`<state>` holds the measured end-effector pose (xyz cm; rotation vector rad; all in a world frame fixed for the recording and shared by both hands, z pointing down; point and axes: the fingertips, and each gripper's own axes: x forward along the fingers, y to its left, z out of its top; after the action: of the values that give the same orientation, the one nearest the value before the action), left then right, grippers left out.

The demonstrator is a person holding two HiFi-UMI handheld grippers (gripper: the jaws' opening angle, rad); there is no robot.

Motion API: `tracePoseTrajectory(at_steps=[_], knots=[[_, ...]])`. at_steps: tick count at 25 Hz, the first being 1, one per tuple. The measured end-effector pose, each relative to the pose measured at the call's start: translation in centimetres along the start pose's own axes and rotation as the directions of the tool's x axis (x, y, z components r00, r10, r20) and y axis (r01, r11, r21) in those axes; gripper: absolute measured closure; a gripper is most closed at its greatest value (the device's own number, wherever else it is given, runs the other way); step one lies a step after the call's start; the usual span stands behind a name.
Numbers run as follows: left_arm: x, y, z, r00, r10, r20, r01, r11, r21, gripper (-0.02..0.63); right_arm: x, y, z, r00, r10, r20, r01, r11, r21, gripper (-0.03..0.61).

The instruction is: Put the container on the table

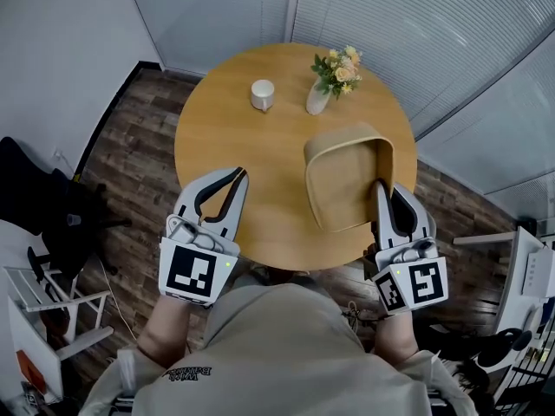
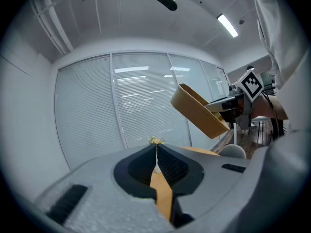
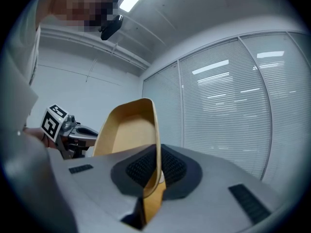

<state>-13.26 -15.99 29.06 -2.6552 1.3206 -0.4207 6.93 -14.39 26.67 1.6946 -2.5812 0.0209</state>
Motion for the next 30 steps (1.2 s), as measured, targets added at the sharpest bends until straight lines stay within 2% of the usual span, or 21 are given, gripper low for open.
tracePoseTrajectory(at_steps=[9, 16, 24, 30], knots=[[1.6, -1.9, 0.2, 0.999, -0.003, -0.036, 0.003, 1.0, 0.012, 0.586, -0.2, -2.0, -1.0, 0.999, 0.032, -0.013, -0.031, 0.999, 0.045, 0.546], [2.8, -2.3, 0.6, 0.998, 0.029, -0.047, -0.03, 0.999, -0.011, 0.586, 0.2, -3.7, -1.4, 0.999, 0.038, -0.018, -0.037, 0.998, 0.059, 0.546], [4.4, -2.8, 1.0, 0.998, 0.023, -0.05, -0.023, 1.0, -0.01, 0.586, 1.1, -5.1, -0.9, 0.999, 0.05, -0.01, -0.05, 0.998, 0.032, 0.546], [6.6, -3.0, 2.2, 1.0, -0.004, -0.025, 0.005, 0.999, 0.038, 0.586, 3.0, -5.7, 0.6, 0.997, 0.079, 0.009, -0.079, 0.996, -0.029, 0.546]])
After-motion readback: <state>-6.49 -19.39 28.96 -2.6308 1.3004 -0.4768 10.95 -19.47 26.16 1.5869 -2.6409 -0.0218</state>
